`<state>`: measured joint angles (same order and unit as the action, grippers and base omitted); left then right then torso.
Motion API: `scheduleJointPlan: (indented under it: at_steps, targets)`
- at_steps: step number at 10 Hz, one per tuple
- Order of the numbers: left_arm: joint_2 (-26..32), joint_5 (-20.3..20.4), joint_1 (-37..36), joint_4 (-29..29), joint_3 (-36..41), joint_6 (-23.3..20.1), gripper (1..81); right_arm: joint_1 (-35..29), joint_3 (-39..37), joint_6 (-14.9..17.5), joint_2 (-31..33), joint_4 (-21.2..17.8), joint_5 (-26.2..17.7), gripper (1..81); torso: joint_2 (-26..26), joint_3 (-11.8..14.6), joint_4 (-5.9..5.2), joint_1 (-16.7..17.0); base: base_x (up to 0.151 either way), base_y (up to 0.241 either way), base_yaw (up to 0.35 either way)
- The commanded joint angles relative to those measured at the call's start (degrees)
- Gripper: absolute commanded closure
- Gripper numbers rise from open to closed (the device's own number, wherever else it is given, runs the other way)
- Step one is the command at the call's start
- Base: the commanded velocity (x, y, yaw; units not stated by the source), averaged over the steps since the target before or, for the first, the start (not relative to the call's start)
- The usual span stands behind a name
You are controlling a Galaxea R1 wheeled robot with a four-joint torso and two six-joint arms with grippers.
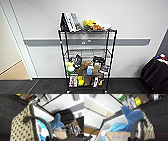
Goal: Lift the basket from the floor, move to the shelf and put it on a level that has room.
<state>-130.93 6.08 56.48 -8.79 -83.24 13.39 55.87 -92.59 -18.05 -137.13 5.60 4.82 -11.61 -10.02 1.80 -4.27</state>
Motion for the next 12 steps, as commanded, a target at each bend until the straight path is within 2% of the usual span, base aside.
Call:
scheduleJointPlan:
  at_steps: [1,12]
  targets:
    - [1.63,0.77,-7.39,1.49,5.10,0.06,81.1,-7.83,4.62,-0.40,0.78,0.03,2.57,81.1,0.00,0.00,0.00,0.00,0.116,0.000,0.000]
    - [5.67,3.32,-7.65,2.37,11.51,0.06,81.1,-9.06,11.55,-0.49,4.20,0.03,4.41,81.1,0.00,0.00,0.00,-0.02,0.132,0.000,0.000]
